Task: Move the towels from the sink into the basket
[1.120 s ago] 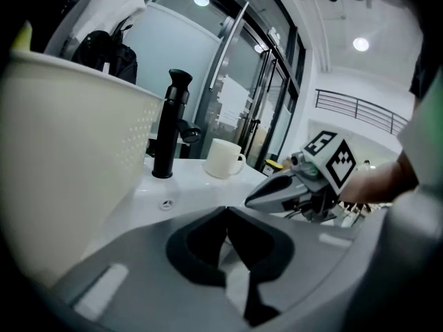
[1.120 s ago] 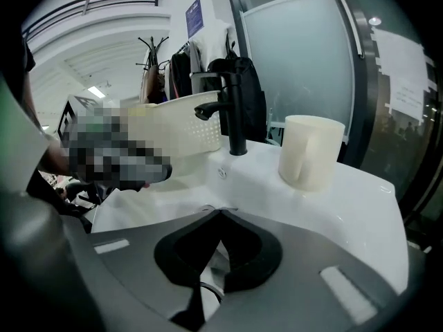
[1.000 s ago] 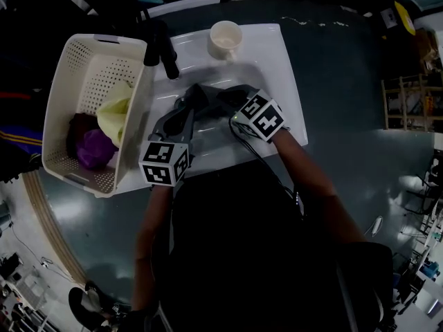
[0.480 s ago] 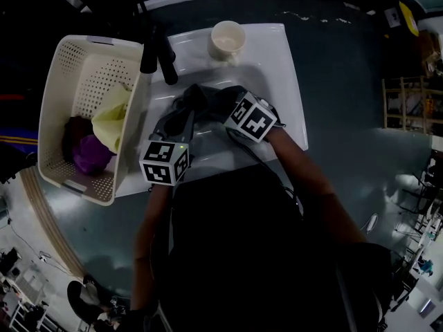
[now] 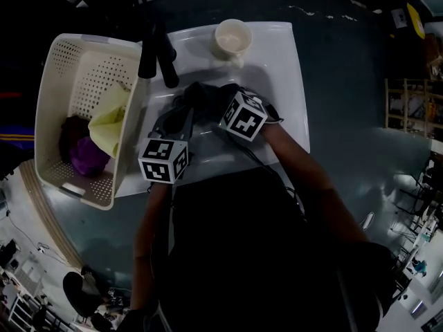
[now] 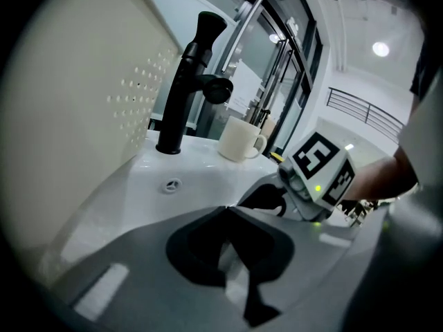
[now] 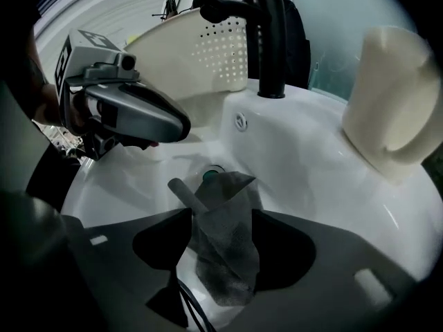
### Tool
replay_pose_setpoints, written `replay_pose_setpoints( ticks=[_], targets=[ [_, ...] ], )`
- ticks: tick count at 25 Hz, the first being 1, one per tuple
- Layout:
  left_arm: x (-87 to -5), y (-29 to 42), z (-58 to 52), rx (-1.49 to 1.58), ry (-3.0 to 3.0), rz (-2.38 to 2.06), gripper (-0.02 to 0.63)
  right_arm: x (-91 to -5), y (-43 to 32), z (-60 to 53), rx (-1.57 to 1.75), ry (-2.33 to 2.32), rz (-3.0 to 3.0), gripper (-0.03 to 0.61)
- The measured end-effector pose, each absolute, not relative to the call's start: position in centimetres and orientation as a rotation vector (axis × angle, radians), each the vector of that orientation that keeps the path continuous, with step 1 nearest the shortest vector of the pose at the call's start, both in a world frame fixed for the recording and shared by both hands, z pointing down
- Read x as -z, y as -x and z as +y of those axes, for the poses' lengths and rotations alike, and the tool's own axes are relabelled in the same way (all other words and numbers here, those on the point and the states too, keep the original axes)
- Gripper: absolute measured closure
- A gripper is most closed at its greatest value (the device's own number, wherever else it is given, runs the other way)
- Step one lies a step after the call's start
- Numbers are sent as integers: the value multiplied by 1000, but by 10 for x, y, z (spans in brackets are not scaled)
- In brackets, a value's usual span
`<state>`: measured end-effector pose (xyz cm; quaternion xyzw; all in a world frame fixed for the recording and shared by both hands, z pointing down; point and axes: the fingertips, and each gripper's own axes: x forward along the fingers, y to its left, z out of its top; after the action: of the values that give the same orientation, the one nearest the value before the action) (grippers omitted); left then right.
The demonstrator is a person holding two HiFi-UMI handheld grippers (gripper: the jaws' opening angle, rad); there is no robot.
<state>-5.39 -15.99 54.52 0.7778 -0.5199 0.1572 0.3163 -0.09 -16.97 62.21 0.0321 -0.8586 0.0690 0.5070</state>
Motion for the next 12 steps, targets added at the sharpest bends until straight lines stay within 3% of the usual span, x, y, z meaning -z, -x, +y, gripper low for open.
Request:
replay_pose_setpoints(
  ticks=[8,12],
  targets=[
    [-555,57,-162,-429,-2017,-1362,609,-641,-1,-167,-169,-14,-2004,307],
    [-557,57,-160,-432,-2006,-1360,609,-647,-2,-167,-149,-5,-1981,341]
  ],
)
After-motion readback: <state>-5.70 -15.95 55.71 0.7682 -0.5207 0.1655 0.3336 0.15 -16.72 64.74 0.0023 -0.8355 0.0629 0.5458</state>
